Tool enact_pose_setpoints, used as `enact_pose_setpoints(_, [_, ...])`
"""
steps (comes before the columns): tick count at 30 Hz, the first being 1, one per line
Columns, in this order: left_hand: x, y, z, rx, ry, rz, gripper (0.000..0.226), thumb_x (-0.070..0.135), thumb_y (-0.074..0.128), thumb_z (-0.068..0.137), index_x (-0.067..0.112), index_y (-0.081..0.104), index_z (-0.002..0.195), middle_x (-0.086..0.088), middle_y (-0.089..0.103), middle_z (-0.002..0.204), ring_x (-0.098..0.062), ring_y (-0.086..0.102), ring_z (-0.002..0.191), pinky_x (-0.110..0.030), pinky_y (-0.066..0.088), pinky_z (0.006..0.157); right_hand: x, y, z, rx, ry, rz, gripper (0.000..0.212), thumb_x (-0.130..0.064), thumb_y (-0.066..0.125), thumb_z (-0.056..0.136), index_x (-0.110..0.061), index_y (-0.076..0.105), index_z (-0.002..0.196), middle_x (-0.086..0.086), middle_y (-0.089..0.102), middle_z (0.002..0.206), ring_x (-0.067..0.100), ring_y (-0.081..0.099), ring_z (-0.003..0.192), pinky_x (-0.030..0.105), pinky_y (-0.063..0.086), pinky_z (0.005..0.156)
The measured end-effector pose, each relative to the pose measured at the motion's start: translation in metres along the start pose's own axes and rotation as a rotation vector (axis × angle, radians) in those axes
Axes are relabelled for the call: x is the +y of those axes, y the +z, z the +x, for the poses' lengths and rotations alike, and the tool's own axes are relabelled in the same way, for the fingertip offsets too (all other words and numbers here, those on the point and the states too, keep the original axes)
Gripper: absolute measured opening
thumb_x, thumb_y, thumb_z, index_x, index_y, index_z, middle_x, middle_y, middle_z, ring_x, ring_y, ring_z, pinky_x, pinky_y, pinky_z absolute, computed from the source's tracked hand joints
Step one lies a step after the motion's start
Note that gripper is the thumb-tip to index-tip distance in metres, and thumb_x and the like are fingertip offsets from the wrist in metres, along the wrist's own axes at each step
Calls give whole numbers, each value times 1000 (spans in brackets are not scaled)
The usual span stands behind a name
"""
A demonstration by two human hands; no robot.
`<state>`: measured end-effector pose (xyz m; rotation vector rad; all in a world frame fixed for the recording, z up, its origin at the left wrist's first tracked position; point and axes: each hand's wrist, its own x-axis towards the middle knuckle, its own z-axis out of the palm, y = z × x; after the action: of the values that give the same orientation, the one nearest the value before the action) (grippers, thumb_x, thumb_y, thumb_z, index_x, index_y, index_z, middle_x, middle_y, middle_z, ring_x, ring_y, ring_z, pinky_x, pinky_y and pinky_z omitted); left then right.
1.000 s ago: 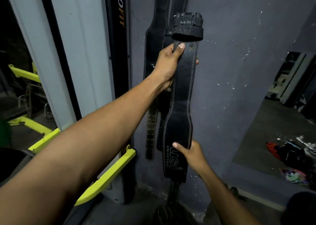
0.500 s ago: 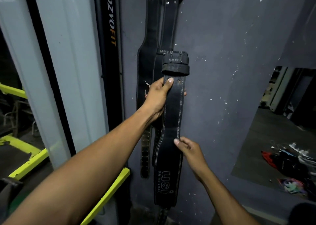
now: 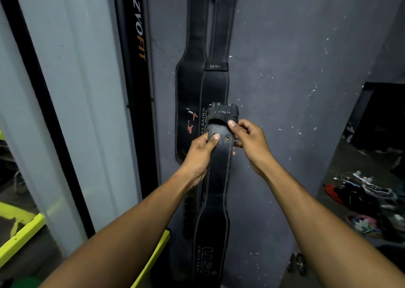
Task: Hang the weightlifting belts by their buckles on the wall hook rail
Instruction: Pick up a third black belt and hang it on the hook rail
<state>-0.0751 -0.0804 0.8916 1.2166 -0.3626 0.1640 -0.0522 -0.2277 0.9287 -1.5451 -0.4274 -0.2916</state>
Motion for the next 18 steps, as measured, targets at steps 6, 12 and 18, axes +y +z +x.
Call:
enact_pose_setpoints(6, [-4, -25, 11, -82, -36, -47, 30, 16, 47, 108, -2, 63, 126, -24, 73, 106, -30, 73, 82, -41, 60, 85, 5, 19, 11, 49, 38, 5, 31, -29, 61, 104, 1, 69, 104, 11, 74, 83, 16, 69, 73, 28, 59, 69])
enact_pose_setpoints(12, [-6, -38, 14, -164, -55, -12, 25, 16, 47, 108, 4, 67, 117, -19, 75, 101, -28, 73, 86, -40, 59, 89, 7, 22, 14, 37, 128, 183, 22, -32, 61, 103, -14, 71, 109, 8, 78, 99, 16, 74, 86, 28, 57, 74])
enact_pose_setpoints(18, [-1, -45, 30, -251, -143, 76, 20, 14, 51, 107, 12, 65, 121, -10, 75, 119, -18, 72, 106, -40, 53, 104, -1, 19, 20, 104, 11, 30, 20, -14, 65, 101, 1, 67, 115, 9, 78, 100, 14, 74, 85, 25, 60, 71])
